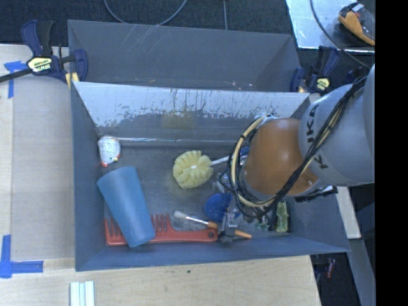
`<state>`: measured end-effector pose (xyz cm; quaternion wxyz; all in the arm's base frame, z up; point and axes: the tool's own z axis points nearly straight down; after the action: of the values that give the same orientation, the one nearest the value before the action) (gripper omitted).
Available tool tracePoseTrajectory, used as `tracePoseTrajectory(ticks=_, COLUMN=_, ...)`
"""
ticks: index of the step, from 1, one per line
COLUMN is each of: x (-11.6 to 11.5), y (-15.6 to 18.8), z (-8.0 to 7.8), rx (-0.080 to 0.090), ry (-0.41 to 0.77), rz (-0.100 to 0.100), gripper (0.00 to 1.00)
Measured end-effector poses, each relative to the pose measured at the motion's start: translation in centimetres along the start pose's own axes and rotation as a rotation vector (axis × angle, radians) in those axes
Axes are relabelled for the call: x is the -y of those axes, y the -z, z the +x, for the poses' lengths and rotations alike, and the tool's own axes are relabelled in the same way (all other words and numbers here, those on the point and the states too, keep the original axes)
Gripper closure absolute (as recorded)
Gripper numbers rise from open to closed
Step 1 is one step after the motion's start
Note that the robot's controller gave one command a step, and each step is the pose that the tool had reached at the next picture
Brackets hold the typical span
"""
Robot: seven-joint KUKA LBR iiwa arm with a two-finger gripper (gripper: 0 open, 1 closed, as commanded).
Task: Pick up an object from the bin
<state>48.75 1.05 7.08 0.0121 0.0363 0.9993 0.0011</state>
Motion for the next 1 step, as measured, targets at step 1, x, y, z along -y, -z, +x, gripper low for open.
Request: tracePoseTrajectory(ticks=1, x=-0.44, y=0.01, z=-3.45, rx=-0.002, ry=-0.003, rz=0.0, gripper=1.0)
